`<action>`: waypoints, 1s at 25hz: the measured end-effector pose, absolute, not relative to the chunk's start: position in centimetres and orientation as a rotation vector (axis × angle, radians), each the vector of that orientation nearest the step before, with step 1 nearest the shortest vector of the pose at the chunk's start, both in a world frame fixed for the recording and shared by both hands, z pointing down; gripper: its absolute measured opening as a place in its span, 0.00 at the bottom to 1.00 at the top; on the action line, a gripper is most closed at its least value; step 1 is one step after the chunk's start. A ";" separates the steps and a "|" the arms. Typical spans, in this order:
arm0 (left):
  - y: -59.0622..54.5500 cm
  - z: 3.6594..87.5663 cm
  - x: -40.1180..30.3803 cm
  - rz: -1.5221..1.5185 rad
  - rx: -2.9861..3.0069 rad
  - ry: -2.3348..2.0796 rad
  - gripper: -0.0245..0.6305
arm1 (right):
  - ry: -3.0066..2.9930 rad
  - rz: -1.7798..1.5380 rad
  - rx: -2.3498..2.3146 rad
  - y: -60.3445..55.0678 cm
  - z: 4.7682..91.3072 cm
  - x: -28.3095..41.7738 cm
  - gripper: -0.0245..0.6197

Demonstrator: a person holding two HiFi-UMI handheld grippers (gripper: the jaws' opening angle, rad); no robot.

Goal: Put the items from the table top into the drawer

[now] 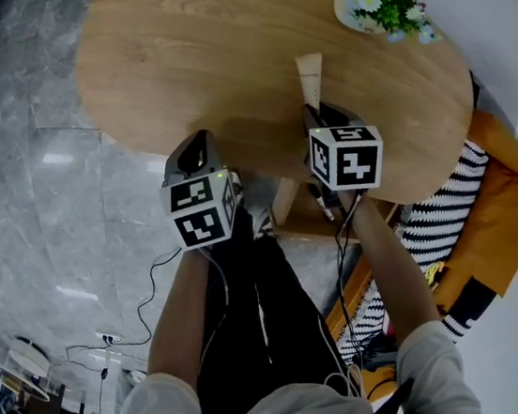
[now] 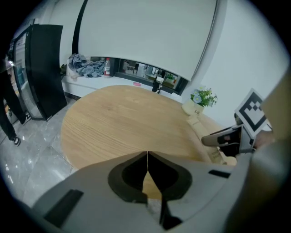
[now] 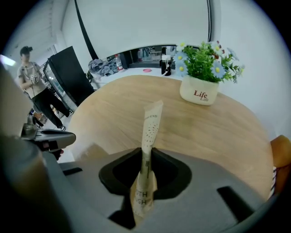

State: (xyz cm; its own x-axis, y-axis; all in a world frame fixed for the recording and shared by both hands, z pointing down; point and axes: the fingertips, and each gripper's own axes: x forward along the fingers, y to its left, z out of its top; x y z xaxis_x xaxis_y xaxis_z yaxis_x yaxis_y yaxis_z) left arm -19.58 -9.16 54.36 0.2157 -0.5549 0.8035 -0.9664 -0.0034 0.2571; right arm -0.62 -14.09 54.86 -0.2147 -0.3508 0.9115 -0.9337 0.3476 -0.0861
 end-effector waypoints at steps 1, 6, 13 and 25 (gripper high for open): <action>-8.8 54.3 -19.2 0.632 1.672 -1.442 0.05 | -1.749 0.851 1.146 -13.5 54.7 -0.2 0.14; -6.7 53.9 -16.0 0.633 1.698 -1.424 0.05 | -1.746 0.837 1.128 -10.4 54.2 2.7 0.14; -2.6 53.3 -10.7 0.639 1.733 -1.380 0.05 | -1.742 0.820 1.103 -5.3 53.4 7.1 0.13; 4.1 53.0 -4.5 0.679 1.803 -1.335 0.05 | -1.771 0.794 1.056 3.0 52.9 11.9 0.13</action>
State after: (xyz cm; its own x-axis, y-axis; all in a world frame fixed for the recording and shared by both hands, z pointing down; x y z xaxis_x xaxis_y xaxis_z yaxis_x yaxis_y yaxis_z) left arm -4.47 4.11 52.96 0.3062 -0.5368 0.7862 -0.9515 -0.1470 0.2702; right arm 11.90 3.04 52.89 -0.2313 -0.3230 0.9177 -0.9001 0.4289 -0.0760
